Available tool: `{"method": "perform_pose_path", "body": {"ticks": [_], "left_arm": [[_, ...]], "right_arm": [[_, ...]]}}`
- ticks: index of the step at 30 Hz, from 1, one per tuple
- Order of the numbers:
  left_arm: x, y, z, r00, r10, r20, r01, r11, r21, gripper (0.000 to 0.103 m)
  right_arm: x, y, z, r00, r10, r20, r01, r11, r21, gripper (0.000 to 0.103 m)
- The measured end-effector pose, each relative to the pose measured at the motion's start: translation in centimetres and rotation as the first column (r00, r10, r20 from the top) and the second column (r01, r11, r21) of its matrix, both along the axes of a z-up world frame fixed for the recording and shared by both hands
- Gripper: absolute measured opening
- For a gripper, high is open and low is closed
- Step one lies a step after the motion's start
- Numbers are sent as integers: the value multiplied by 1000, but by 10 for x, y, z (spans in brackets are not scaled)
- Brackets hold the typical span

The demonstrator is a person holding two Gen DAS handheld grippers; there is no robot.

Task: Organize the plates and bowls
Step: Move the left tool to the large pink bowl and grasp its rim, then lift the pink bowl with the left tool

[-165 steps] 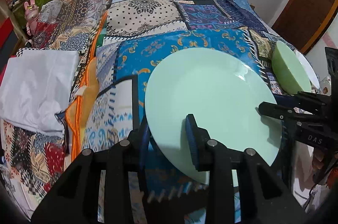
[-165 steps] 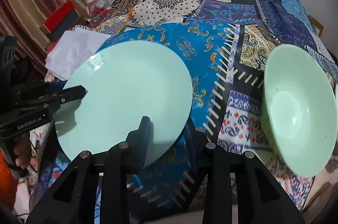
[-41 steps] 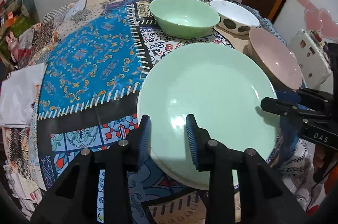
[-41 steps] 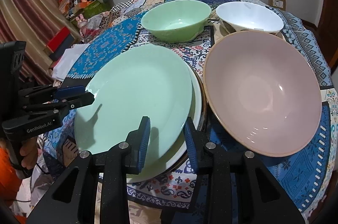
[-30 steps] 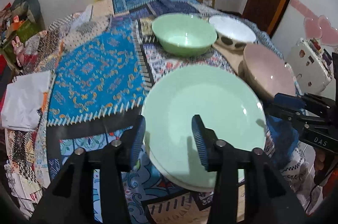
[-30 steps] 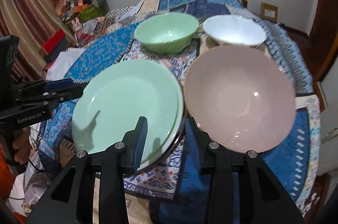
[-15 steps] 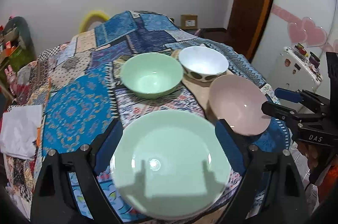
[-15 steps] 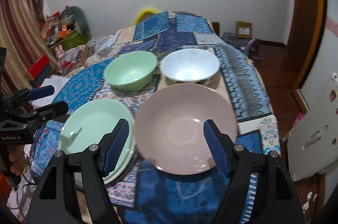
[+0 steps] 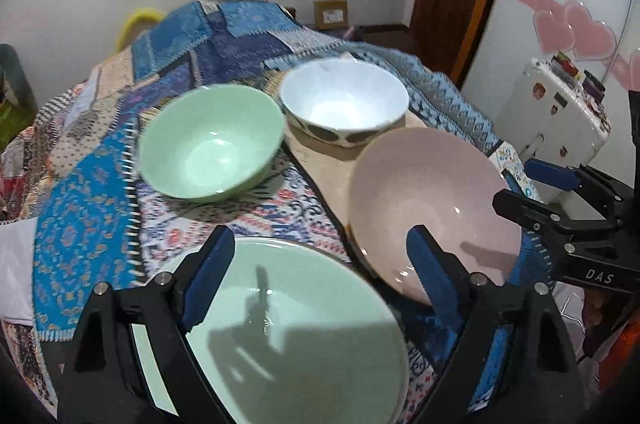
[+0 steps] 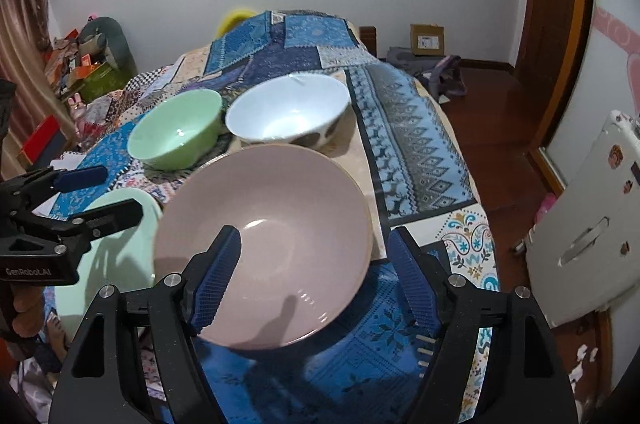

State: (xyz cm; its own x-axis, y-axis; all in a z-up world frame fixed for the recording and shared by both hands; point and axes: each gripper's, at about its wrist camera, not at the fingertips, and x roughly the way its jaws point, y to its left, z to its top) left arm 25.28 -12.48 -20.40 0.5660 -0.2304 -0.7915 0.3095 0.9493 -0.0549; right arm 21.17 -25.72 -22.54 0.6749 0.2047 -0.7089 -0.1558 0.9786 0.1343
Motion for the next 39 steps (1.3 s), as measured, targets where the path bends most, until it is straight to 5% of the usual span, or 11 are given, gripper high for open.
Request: {"method": "perform_pose_path", "body": {"ticks": [6,14,22,39], "left_arm": [[14,-18,-22,997,-39,-71,40,999,10,65],[29,-30,-39,988,-63,-144,63,998,-7,46],[33,-38,-49,977,-104,-188,98,994,-41,24],[14,-32,-14,989,-76,-124,65,994,-86,22]], "right_arm": [[5,-11,-15,999,-8,-32,10,999,50,71],[12,-22,-33,995,10,-98,4,990,138,38],[13,-14,-42,992,43,-120,-24,988,150,27],[1,-13,-13,997,5,-82,6,991,133,25]]}}
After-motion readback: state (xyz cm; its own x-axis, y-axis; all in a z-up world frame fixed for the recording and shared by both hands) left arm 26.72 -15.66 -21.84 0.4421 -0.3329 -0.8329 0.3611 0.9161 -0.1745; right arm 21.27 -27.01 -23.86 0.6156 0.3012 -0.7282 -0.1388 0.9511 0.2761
